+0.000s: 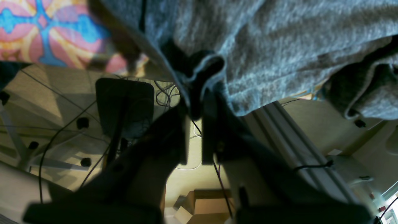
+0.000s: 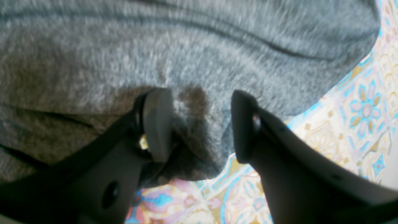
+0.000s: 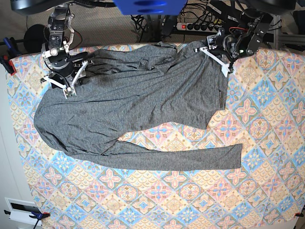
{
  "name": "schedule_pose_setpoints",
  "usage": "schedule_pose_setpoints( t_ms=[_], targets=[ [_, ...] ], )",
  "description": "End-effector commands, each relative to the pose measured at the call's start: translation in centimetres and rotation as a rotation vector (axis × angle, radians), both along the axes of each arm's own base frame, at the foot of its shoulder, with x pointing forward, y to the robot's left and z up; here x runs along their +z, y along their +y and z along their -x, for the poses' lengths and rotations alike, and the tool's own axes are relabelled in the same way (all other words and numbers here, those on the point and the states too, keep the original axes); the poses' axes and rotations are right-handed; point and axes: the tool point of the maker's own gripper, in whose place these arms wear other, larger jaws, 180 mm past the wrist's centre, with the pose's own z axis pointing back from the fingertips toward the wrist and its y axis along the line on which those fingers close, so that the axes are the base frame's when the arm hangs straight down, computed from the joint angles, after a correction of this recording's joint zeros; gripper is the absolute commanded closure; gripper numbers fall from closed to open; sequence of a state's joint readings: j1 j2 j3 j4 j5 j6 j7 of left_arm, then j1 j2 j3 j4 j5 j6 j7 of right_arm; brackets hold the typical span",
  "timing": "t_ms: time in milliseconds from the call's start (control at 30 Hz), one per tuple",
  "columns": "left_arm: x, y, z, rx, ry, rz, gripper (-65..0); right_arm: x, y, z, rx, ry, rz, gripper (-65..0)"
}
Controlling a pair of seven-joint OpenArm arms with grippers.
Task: Layout the t-shirt on the table in an organized manner, then fold the t-shirt properly
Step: 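Slide the right gripper along the shirt edge toward the sleeve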
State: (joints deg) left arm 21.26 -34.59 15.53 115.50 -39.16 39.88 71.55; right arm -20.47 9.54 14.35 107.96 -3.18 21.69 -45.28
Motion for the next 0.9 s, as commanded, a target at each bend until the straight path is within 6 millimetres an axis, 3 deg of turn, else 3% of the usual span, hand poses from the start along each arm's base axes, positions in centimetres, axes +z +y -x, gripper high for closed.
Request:
schedule_pose_setpoints(
  t_ms=[0, 200, 333, 600, 733, 867],
  targets=[
    [0.5, 0.2, -0.2, -0.005, -0.011, -0.002, -6.4, 1.0, -0.2, -0.8, 0.005, -0.044, 0.007, -28.9],
    [0.5, 0.2, -0.2, -0.005, -0.012, -0.003, -18.6, 0.9, -0.3, -0.7, 0.004, -0.041, 0.006, -28.9],
    [0.3, 0.2, 0.7, -0.006, 0.011, -0.001, -18.8, 0.9, -0.3, -0.7, 0.004, -0.041, 0.006, -28.9],
    [0.6, 2.4, 3.6, -0.038, 0.106, -0.014, -17.7, 0.4, -0.3, -0.5, 0.0, -0.026, 0.004, -28.9],
    [1.0, 4.3, 3.4, -0.041, 0.083, -0.038, -15.5, -0.6, -0.5, 0.0, -0.009, 0.004, -0.002, -28.9],
    [1.4, 5.3, 1.8, -0.025, 0.009, -0.045, -12.2, -0.7, -0.6, 0.0, -0.01, 0.007, -0.002, -28.9]
  ],
)
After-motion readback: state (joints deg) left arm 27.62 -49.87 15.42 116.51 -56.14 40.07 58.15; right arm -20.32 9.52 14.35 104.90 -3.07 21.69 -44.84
